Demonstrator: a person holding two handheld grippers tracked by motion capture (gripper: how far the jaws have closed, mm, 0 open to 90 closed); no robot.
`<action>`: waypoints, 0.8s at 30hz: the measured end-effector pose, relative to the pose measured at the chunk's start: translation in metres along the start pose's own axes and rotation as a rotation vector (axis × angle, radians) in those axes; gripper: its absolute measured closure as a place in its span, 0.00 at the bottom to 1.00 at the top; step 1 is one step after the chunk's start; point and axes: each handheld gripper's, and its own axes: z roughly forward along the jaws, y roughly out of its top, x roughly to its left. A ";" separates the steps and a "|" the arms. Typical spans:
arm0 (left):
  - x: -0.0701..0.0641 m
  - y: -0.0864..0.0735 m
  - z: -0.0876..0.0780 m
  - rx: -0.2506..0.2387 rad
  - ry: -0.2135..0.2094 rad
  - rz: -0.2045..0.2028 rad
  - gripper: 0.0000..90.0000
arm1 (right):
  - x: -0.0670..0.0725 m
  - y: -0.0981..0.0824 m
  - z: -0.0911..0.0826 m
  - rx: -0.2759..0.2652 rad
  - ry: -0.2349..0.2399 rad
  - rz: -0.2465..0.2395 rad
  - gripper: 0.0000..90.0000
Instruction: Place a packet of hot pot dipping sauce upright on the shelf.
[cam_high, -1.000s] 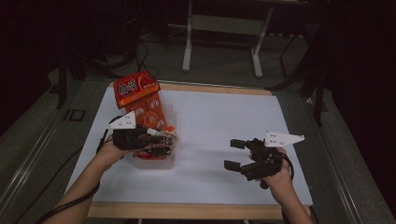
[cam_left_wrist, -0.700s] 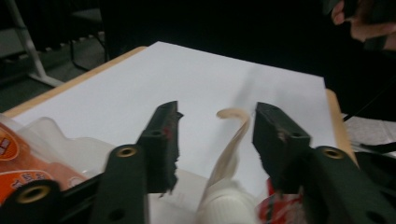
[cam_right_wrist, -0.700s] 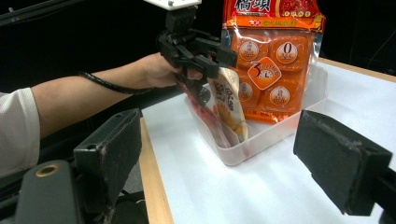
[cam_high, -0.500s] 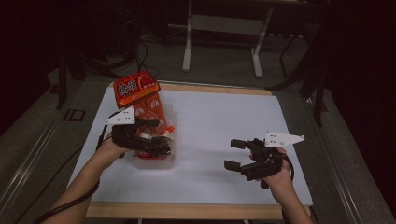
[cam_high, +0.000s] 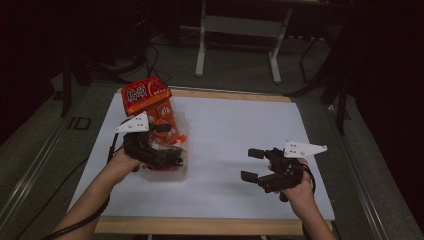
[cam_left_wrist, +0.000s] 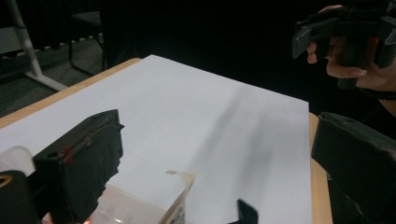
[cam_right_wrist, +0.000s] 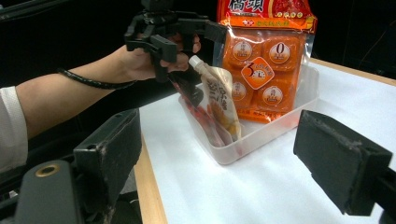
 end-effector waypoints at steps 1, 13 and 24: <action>-0.002 0.002 0.001 -0.001 0.000 -0.002 0.02 | 0.000 0.000 0.000 -0.001 -0.002 -0.001 0.17; -0.037 0.018 0.010 -0.008 -0.038 0.007 0.02 | 0.000 -0.001 -0.005 -0.001 -0.027 -0.006 0.17; -0.069 0.023 0.014 -0.028 -0.108 0.036 0.02 | -0.003 -0.006 -0.010 -0.011 -0.054 -0.005 0.16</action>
